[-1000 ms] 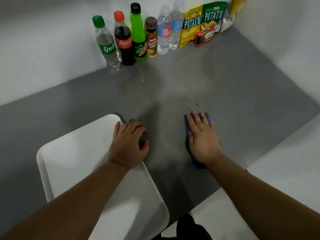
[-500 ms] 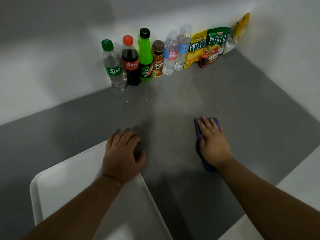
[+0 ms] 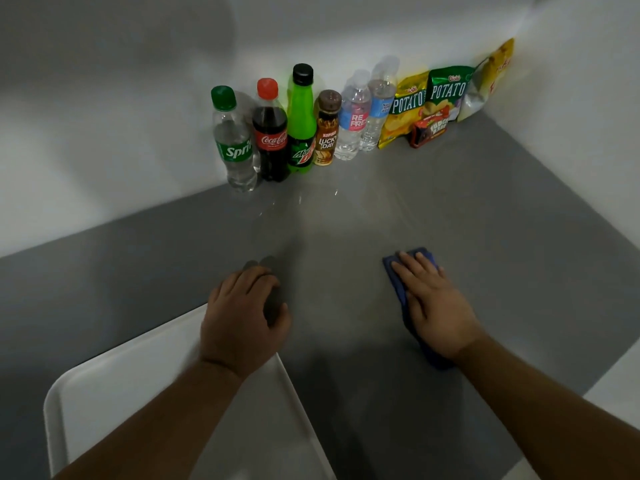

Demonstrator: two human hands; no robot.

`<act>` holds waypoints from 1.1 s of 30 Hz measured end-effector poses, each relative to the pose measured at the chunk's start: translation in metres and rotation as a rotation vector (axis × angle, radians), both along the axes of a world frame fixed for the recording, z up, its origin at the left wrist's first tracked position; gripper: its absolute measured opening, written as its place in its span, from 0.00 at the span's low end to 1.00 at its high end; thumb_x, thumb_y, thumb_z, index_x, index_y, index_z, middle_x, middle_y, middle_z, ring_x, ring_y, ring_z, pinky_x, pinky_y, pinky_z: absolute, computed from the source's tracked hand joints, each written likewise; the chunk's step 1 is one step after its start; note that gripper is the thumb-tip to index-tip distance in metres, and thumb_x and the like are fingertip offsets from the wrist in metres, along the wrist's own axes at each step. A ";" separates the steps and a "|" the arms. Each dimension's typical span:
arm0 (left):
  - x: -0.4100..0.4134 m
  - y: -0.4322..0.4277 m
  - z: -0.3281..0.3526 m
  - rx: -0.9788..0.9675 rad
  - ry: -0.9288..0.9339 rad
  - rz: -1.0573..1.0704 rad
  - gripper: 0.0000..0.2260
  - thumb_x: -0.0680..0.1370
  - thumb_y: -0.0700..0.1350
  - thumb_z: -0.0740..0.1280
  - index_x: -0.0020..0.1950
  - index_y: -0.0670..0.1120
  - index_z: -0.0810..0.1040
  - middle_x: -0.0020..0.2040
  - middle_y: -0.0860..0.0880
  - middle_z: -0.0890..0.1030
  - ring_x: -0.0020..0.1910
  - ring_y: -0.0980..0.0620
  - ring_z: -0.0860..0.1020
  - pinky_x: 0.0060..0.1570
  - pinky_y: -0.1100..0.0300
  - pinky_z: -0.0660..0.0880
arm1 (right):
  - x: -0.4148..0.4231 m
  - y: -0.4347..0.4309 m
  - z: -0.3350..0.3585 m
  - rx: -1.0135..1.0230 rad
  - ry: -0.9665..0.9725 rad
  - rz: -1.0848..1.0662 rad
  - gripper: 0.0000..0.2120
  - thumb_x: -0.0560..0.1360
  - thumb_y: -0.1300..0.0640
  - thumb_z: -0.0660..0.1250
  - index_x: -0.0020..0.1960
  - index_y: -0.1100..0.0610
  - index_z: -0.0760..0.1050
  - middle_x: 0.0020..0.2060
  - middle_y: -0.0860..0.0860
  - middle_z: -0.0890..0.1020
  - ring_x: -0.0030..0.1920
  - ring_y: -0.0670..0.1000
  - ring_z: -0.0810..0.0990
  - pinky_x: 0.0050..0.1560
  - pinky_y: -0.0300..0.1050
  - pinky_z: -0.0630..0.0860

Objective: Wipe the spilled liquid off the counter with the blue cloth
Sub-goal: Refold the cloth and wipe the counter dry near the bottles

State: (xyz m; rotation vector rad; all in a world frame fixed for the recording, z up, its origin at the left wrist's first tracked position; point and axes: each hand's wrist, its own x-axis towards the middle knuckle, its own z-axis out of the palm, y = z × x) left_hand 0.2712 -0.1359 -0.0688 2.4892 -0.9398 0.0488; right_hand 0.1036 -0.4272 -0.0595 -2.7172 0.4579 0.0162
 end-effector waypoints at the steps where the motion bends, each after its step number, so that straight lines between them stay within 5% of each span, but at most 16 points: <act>1: 0.002 0.000 0.000 -0.004 0.004 0.007 0.15 0.72 0.51 0.68 0.55 0.45 0.82 0.60 0.48 0.82 0.57 0.42 0.80 0.57 0.47 0.76 | 0.009 0.002 -0.003 -0.008 0.001 -0.040 0.27 0.83 0.63 0.59 0.81 0.51 0.61 0.81 0.48 0.60 0.82 0.54 0.52 0.81 0.56 0.48; 7: 0.010 0.006 -0.004 -0.046 0.008 0.036 0.12 0.71 0.45 0.69 0.53 0.45 0.82 0.58 0.48 0.82 0.54 0.42 0.80 0.53 0.46 0.76 | -0.037 0.046 -0.004 0.000 0.053 0.036 0.27 0.83 0.49 0.50 0.82 0.43 0.55 0.82 0.41 0.54 0.83 0.48 0.47 0.81 0.48 0.42; 14: 0.012 0.005 -0.004 -0.042 0.024 0.053 0.11 0.72 0.46 0.65 0.52 0.47 0.82 0.58 0.49 0.83 0.55 0.45 0.79 0.53 0.51 0.74 | 0.038 0.104 -0.004 0.021 0.037 0.418 0.32 0.79 0.53 0.56 0.82 0.44 0.57 0.82 0.42 0.55 0.83 0.49 0.48 0.82 0.52 0.42; 20: 0.021 0.000 0.002 -0.048 0.031 0.089 0.10 0.70 0.44 0.66 0.50 0.46 0.82 0.53 0.49 0.83 0.50 0.43 0.80 0.50 0.47 0.76 | 0.091 0.038 -0.006 -0.002 0.007 0.112 0.28 0.82 0.61 0.61 0.81 0.51 0.62 0.81 0.49 0.61 0.82 0.54 0.54 0.80 0.60 0.52; 24: 0.027 0.001 0.001 -0.049 -0.033 0.157 0.11 0.70 0.42 0.67 0.50 0.44 0.83 0.56 0.47 0.83 0.55 0.40 0.80 0.54 0.45 0.76 | 0.047 0.050 -0.009 -0.041 0.042 0.009 0.28 0.82 0.53 0.53 0.82 0.48 0.58 0.82 0.45 0.55 0.83 0.51 0.49 0.82 0.55 0.47; 30: 0.033 0.003 0.002 0.004 0.009 0.192 0.16 0.71 0.45 0.68 0.56 0.42 0.83 0.61 0.44 0.83 0.61 0.39 0.80 0.61 0.43 0.77 | 0.075 0.113 -0.007 -0.018 0.039 0.361 0.30 0.80 0.51 0.51 0.82 0.45 0.55 0.82 0.43 0.54 0.83 0.48 0.46 0.81 0.49 0.38; 33: 0.039 0.005 0.005 0.071 0.052 0.194 0.18 0.73 0.46 0.70 0.61 0.42 0.82 0.64 0.42 0.81 0.64 0.38 0.78 0.64 0.40 0.76 | 0.131 0.090 -0.006 -0.060 0.063 0.374 0.29 0.82 0.53 0.53 0.83 0.44 0.54 0.82 0.43 0.52 0.82 0.47 0.45 0.81 0.50 0.40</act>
